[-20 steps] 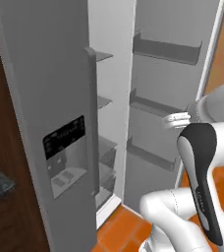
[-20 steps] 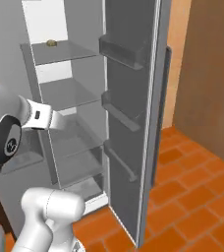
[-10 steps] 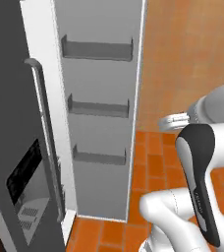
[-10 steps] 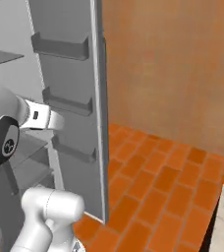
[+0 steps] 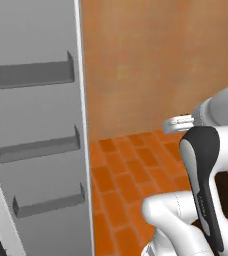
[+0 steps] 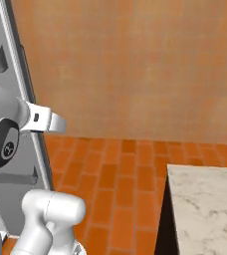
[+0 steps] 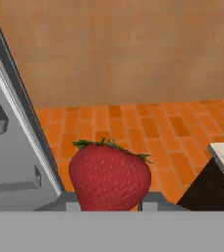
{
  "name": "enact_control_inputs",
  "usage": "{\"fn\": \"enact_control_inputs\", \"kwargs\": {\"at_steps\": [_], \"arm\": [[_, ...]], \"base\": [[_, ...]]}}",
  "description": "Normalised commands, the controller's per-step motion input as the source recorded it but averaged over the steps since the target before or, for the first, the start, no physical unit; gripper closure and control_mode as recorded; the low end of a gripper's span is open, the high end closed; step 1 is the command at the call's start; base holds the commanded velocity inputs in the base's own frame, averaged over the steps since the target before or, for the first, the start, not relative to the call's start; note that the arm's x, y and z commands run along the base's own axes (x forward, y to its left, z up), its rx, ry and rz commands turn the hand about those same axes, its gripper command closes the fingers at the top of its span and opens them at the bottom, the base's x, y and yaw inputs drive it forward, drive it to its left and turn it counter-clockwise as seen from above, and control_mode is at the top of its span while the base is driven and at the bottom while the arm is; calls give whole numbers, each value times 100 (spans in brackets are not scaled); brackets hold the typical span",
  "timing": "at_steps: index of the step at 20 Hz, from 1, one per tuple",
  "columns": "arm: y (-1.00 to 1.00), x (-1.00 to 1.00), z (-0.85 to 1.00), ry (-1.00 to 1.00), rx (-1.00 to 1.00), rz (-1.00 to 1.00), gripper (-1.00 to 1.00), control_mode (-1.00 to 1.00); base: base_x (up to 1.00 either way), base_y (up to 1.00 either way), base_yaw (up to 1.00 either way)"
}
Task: Take the strawberry from the fridge and place it on top of the pancake, located on the dining counter.
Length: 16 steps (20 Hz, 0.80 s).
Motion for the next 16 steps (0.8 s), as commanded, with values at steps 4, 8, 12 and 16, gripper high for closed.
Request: {"fn": "enact_control_inputs", "kwargs": {"at_steps": [4,8,12,16], "arm": [[0,0,0,0,0,0,100,100],[0,0,0,0,0,0,100,100],[0,0,0,0,0,0,100,100],[0,0,0,0,0,0,100,100]], "base": [[100,0,-52],[100,-1,-42],[100,0,-42],[100,0,-41]]}}
